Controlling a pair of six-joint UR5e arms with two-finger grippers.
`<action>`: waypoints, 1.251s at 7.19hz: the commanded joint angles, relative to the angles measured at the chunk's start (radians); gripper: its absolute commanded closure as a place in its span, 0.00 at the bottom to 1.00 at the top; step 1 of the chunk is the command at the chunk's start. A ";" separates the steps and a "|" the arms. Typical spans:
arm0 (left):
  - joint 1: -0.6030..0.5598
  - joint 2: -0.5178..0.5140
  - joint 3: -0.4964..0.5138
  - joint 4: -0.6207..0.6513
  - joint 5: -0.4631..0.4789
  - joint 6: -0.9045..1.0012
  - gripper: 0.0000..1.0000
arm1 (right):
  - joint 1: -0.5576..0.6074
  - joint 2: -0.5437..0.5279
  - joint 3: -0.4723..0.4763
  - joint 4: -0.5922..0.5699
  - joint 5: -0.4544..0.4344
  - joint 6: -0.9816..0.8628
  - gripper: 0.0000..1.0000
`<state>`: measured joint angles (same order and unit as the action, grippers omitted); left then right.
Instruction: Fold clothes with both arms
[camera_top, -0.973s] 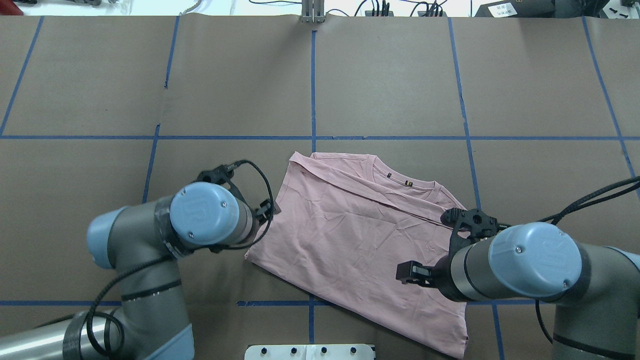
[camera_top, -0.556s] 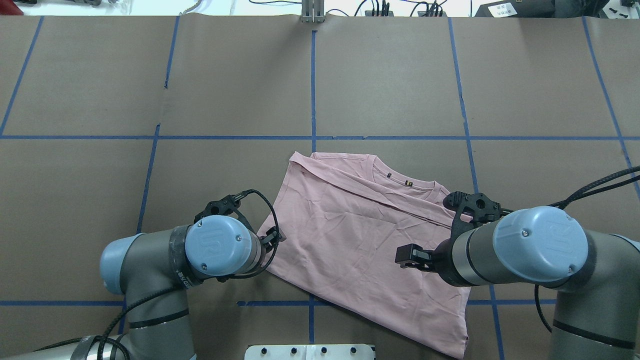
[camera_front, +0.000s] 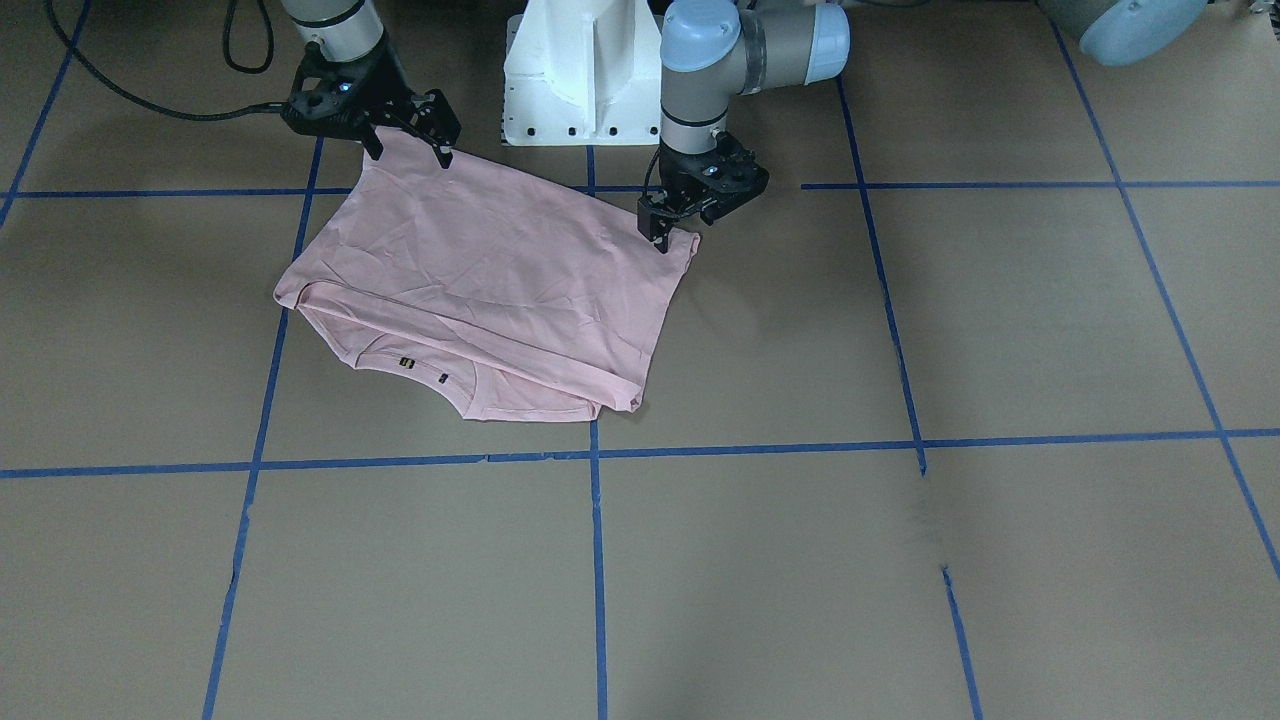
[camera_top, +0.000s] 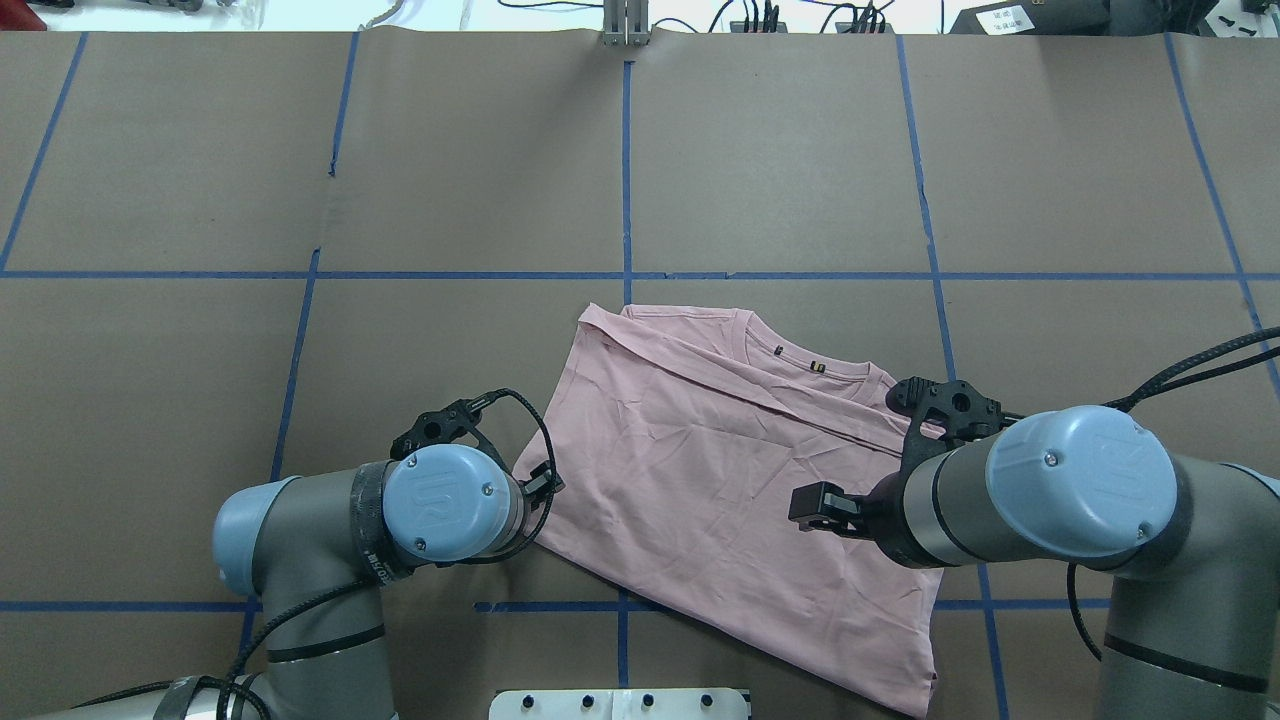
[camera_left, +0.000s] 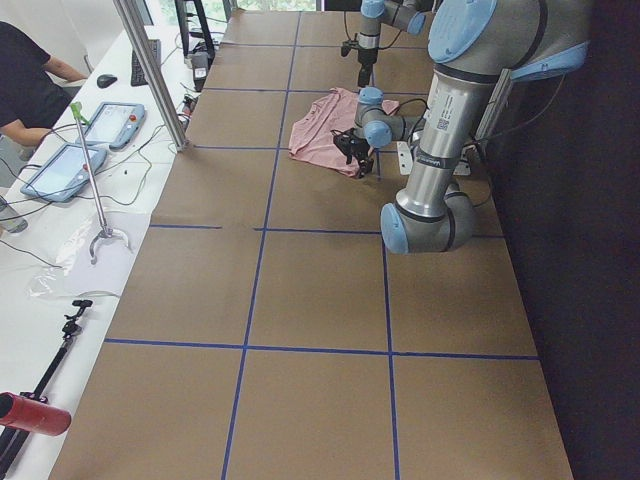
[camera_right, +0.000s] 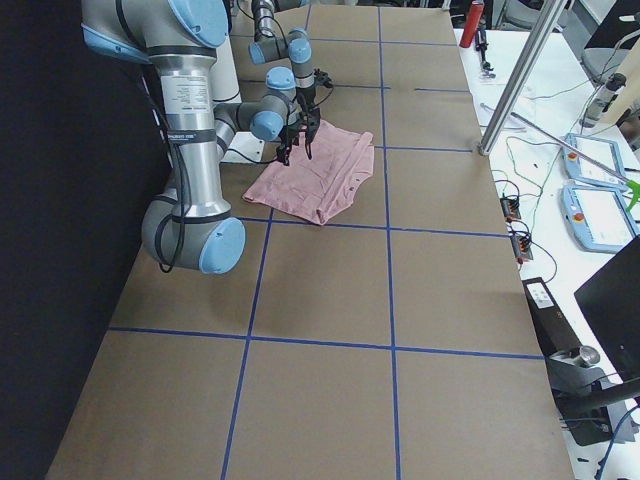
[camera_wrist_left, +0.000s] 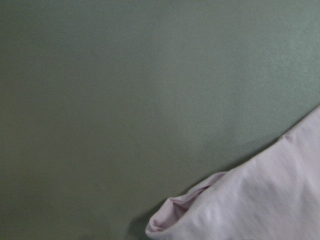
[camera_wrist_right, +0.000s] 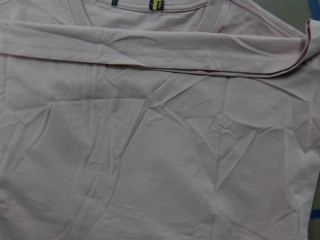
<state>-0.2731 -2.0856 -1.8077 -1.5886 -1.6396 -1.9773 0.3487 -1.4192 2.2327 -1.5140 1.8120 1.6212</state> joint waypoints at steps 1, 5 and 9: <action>0.000 -0.001 0.005 -0.001 0.003 0.000 0.66 | 0.001 0.000 -0.001 0.000 0.003 0.000 0.00; -0.023 -0.002 -0.005 -0.001 0.001 0.017 1.00 | 0.004 0.000 -0.001 0.000 0.004 0.006 0.00; -0.162 -0.008 0.045 -0.011 0.013 0.133 1.00 | 0.006 0.002 0.001 0.002 0.003 0.012 0.00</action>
<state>-0.3792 -2.0901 -1.7930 -1.5966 -1.6335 -1.8992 0.3540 -1.4179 2.2321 -1.5131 1.8159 1.6317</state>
